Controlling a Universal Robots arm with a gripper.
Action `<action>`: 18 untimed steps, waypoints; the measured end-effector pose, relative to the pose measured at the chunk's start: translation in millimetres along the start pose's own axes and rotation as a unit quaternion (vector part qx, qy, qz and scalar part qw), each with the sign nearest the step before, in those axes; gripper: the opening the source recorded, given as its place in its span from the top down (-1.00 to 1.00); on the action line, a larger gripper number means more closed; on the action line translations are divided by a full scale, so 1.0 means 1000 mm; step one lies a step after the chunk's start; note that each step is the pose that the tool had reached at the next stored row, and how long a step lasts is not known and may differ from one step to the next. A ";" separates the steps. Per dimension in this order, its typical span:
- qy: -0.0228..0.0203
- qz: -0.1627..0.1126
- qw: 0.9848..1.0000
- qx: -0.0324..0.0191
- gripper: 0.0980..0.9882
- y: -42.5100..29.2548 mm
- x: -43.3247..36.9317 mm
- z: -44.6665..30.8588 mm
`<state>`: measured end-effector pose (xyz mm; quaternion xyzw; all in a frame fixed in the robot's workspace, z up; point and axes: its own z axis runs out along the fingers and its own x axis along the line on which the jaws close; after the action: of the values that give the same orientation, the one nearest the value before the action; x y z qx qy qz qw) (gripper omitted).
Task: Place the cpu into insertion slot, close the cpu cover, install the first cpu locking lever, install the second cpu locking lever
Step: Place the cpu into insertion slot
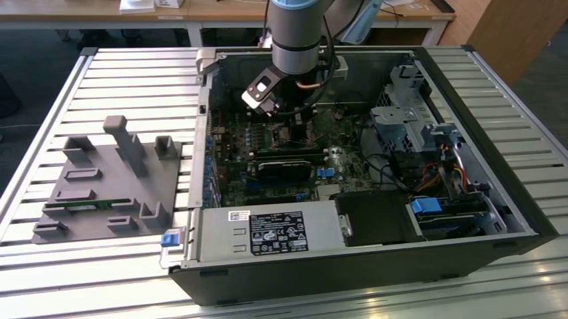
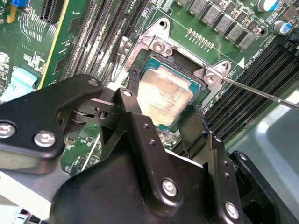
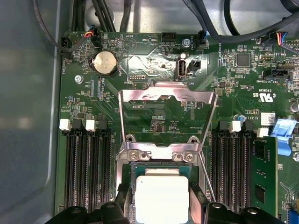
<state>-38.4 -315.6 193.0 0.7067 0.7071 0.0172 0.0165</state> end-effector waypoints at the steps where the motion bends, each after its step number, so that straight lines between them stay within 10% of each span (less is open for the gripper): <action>1: 0.000 0.000 1.000 0.000 -0.15 0.0000 0.0000 0.0000; 18: 0.000 0.000 1.000 0.003 -0.12 0.0012 0.0001 -0.0135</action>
<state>-37.8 -315.5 206.6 0.7067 0.7072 0.0154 0.0145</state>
